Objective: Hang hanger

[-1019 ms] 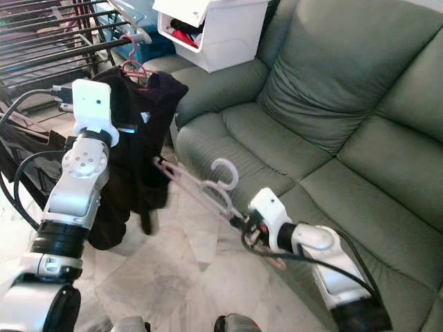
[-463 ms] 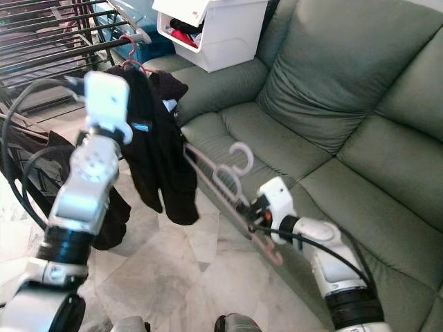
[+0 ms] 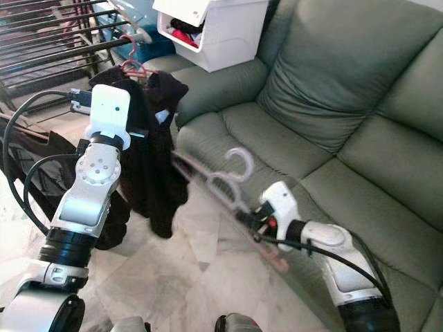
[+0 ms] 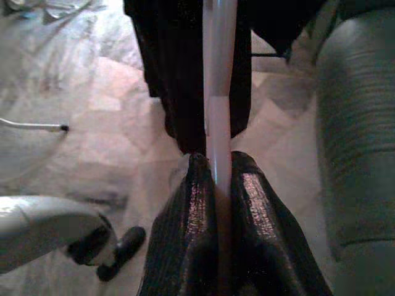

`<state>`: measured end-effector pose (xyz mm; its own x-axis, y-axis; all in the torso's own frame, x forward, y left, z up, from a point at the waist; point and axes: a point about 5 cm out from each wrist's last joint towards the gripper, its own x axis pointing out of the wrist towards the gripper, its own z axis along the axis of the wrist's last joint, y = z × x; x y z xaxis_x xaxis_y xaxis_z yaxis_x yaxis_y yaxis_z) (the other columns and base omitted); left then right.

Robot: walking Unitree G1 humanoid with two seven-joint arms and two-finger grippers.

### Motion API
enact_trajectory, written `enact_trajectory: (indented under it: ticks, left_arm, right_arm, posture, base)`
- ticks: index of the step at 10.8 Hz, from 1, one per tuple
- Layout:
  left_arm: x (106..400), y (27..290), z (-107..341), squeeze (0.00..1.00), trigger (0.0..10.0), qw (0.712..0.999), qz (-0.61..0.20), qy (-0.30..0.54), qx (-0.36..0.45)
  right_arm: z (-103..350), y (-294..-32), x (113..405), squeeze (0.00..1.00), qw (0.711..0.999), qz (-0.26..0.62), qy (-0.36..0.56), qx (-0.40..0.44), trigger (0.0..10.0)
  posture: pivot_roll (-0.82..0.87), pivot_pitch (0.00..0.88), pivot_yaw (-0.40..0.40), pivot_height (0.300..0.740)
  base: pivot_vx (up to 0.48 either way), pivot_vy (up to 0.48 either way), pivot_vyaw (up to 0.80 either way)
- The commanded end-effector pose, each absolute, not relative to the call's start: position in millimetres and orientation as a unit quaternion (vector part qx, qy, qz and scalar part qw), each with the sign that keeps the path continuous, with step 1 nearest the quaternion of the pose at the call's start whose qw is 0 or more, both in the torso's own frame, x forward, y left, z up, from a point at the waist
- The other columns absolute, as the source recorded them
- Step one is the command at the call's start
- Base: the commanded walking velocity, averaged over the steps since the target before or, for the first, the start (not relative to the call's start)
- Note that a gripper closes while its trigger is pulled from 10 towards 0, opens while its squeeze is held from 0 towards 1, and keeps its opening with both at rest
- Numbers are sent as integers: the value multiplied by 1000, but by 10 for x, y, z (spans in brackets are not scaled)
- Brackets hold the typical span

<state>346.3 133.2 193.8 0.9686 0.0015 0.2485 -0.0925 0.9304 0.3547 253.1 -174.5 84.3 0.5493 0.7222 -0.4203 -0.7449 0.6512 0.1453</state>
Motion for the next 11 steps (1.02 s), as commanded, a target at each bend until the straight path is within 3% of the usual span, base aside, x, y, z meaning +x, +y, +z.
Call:
enact_trajectory:
  ticks: [1,2,5,7,9,10,11]
  left_arm:
    - [3488,1317,2030,0,10000,972,28,-141,189]
    - [3487,1308,2063,0,10000,973,29,-144,179]
    - [3404,1162,2261,0,10000,971,-10,-183,154]
    - [3328,1057,2365,0,10000,968,-51,-197,147]
    - [3214,928,2416,0,10000,963,-133,-206,114]
    - [3096,787,2332,0,10000,946,-264,-177,67]
    - [3000,728,2290,0,10000,929,-326,-171,40]
  right_arm:
    - [910,-1742,2540,0,875,429,224,-27,10000]
    - [829,-1738,2466,0,856,448,256,-19,10000]
    - [624,-1709,2506,0,860,407,307,28,10000]
    - [554,-1763,2677,0,892,326,311,32,10000]
    - [653,-2029,3011,0,953,153,257,50,10000]
    - [734,-2145,3125,0,966,78,222,104,10000]
    - [791,-2168,3174,0,969,57,201,134,10000]
  posture:
    - [-106,0,-26,740]
    - [-102,0,-28,740]
    - [-90,0,-32,740]
    - [-86,0,-34,740]
    - [-86,0,-39,740]
    - [-86,0,-40,740]
    - [-86,0,-40,740]
  base:
    - [0,0,0]
    - [0,0,0]
    - [0,0,0]
    - [0,0,0]
    - [0,0,0]
    - [0,0,0]
    - [0,0,0]
